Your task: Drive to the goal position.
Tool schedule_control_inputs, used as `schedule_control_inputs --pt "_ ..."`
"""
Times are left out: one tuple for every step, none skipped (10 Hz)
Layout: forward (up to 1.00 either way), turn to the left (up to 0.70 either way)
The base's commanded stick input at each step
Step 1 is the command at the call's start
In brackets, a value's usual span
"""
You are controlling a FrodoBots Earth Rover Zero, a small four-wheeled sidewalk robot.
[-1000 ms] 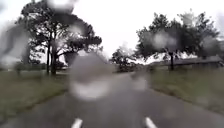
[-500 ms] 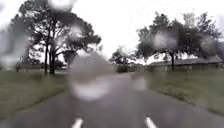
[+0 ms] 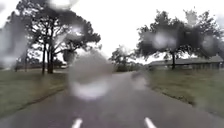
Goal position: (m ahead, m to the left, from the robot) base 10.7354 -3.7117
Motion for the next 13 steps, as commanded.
schedule_control_inputs --pt "0.70 0.00" --pt "0.70 0.00" --pt "0.70 0.00" --pt "0.70 0.00" --pt "0.70 0.00" --pt "0.70 0.00" --pt "0.70 0.00" --pt "0.70 0.00" --pt "0.70 0.00" --pt "0.70 0.00" --pt "0.70 0.00" --pt "0.70 0.00" --pt "0.70 0.00"
